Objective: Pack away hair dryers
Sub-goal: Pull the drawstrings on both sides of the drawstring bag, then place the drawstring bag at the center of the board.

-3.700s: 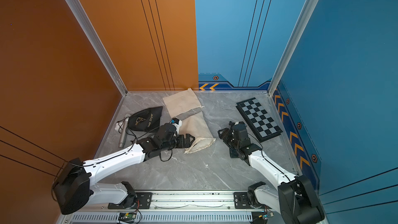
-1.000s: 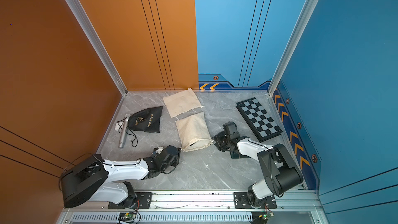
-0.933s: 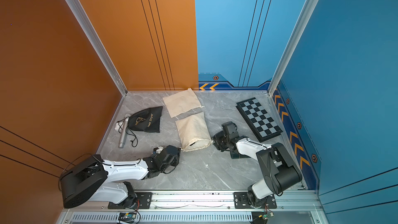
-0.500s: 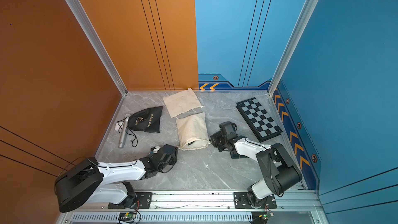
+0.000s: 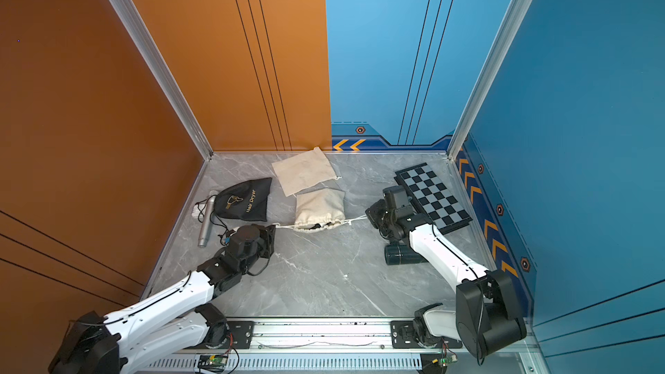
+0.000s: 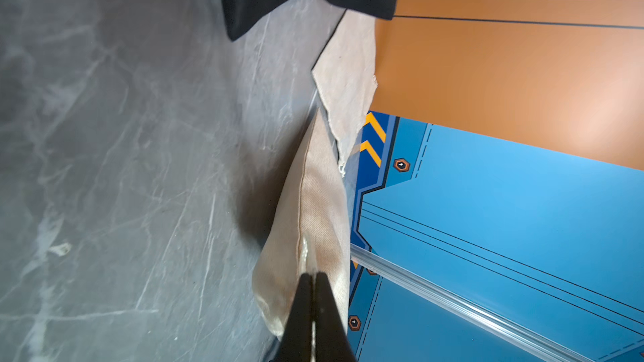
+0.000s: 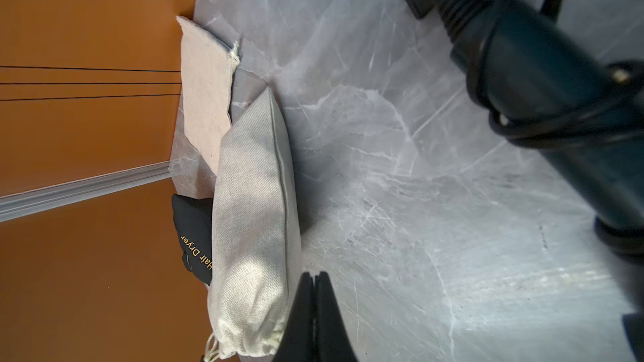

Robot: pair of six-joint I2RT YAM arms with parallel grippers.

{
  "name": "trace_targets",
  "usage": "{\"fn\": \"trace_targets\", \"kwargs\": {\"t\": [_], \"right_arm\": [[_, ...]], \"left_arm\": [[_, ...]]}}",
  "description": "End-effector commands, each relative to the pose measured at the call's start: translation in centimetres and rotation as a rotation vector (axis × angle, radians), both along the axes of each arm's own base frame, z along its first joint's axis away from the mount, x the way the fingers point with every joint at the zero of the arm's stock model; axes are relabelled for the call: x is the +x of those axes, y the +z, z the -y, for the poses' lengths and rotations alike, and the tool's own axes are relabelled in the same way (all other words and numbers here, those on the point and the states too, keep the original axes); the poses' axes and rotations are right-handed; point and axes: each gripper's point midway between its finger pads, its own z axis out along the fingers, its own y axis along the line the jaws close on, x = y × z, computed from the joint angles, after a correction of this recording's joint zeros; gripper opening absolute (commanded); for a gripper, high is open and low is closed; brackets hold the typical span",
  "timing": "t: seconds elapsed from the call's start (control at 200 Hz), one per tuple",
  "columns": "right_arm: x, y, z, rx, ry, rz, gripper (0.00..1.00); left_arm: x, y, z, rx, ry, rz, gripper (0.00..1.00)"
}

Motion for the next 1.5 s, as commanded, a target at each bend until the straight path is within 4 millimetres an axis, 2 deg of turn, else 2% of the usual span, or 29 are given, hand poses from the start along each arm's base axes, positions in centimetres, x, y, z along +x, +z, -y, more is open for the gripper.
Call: {"fn": "trace_targets", "kwargs": {"t": [0.0, 0.17, 0.37, 0.5, 0.591, 0.721, 0.766, 0.776, 0.791, 0.831, 0.911, 1.076, 1.216, 1.241, 1.256, 1.281, 1.331, 1.386, 1.496], "right_arm": [[0.7, 2.4, 4.0, -0.201, -0.014, 0.071, 0.00], [2.1, 7.6, 8.1, -0.299, -0.049, 0.172, 0.00], [2.8, 12.7, 11.2, -0.361, -0.135, 0.284, 0.00], [3.1, 15.9, 13.4, -0.355, -0.202, 0.345, 0.00], [3.6, 18.5, 13.6, -0.352, -0.221, 0.399, 0.00], [5.4, 21.3, 12.5, -0.313, -0.199, 0.457, 0.00], [6.3, 21.8, 12.1, -0.301, -0.192, 0.469, 0.00], [6.5, 22.0, 12.0, -0.299, -0.190, 0.472, 0.00], [6.8, 22.0, 11.8, -0.296, -0.186, 0.474, 0.00], [7.5, 22.5, 11.5, -0.295, -0.179, 0.485, 0.00], [9.2, 23.0, 11.0, -0.290, -0.162, 0.502, 0.00], [13.5, 24.6, 10.0, -0.248, -0.132, 0.572, 0.00], [18.5, 26.1, 9.3, -0.203, -0.121, 0.680, 0.00], [19.6, 25.8, 9.1, -0.196, -0.115, 0.686, 0.00], [20.1, 26.8, 9.1, -0.191, -0.117, 0.714, 0.00], [21.1, 27.0, 9.0, -0.182, -0.113, 0.725, 0.00], [22.9, 27.5, 8.8, -0.151, -0.099, 0.750, 0.00], [24.4, 28.3, 8.7, -0.135, -0.095, 0.786, 0.00], [26.3, 30.5, 9.6, -0.117, -0.114, 0.850, 0.00]], "left_arm": [[0.6, 1.5, -2.1, 0.103, -0.019, -0.002, 0.00], [2.1, 5.5, -5.3, 0.147, -0.013, 0.056, 0.00], [3.6, 9.6, -8.1, 0.147, -0.004, 0.119, 0.00], [4.0, 11.3, -9.3, 0.129, 0.011, 0.155, 0.00], [4.8, 13.3, -9.3, 0.140, 0.001, 0.193, 0.00], [7.6, 17.4, -6.7, 0.180, -0.086, 0.275, 0.00], [8.8, 19.0, -5.3, 0.199, -0.125, 0.306, 0.00], [9.0, 18.7, -5.0, 0.205, -0.134, 0.299, 0.00], [9.4, 20.2, -4.5, 0.213, -0.145, 0.330, 0.00], [10.6, 21.6, -3.1, 0.230, -0.181, 0.356, 0.00], [13.1, 23.4, -0.1, 0.252, -0.256, 0.407, 0.00], [19.8, 23.9, 5.3, 0.195, -0.377, 0.458, 0.00], [25.4, 26.2, 9.7, 0.144, -0.477, 0.556, 0.00], [26.2, 26.6, 10.4, 0.133, -0.488, 0.571, 0.00], [26.7, 26.9, 10.8, 0.128, -0.495, 0.585, 0.00], [27.5, 27.3, 11.5, 0.121, -0.507, 0.598, 0.00], [28.9, 28.1, 12.4, 0.106, -0.516, 0.624, 0.00], [30.5, 27.8, 13.4, 0.091, -0.528, 0.626, 0.00], [32.1, 29.0, 14.3, 0.072, -0.521, 0.670, 0.00]]}}
